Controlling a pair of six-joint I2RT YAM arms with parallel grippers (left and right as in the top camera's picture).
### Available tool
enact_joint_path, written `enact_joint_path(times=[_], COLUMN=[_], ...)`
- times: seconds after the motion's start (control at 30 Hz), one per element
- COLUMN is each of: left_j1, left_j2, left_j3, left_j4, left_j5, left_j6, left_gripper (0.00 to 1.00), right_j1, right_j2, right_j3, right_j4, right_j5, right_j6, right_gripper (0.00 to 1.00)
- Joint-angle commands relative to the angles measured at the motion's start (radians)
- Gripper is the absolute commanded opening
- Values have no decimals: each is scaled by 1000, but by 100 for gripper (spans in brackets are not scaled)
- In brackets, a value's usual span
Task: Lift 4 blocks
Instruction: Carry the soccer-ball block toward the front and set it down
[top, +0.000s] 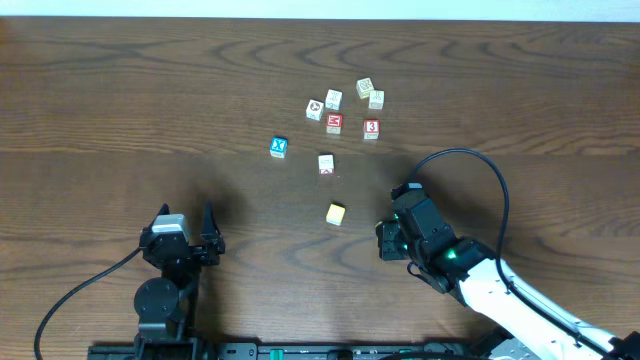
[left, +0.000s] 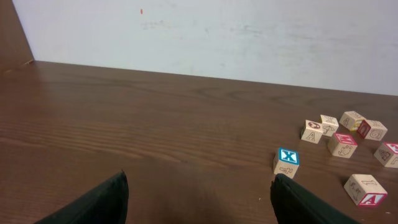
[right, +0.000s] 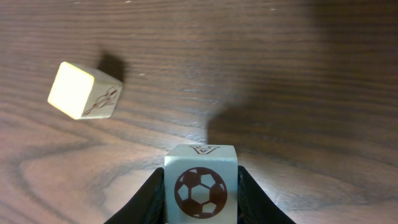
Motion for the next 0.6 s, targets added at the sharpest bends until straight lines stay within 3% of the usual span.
enact_joint_path(times=[0.0,0.57], left_j1=[-3,-3], left_j2=[-1,-1], left_j3=[-16,-16], left_j4=[-44,-44], left_j5=[-19,-19], left_j6=[-13,-13], left_gripper=[74,73], right_j1=[17,21], right_j2=[33,175], right_j3=[-6,-6], right_j4=[3,40], right_j5=[48,46], right_j6=[66,116], right_gripper=[20,19])
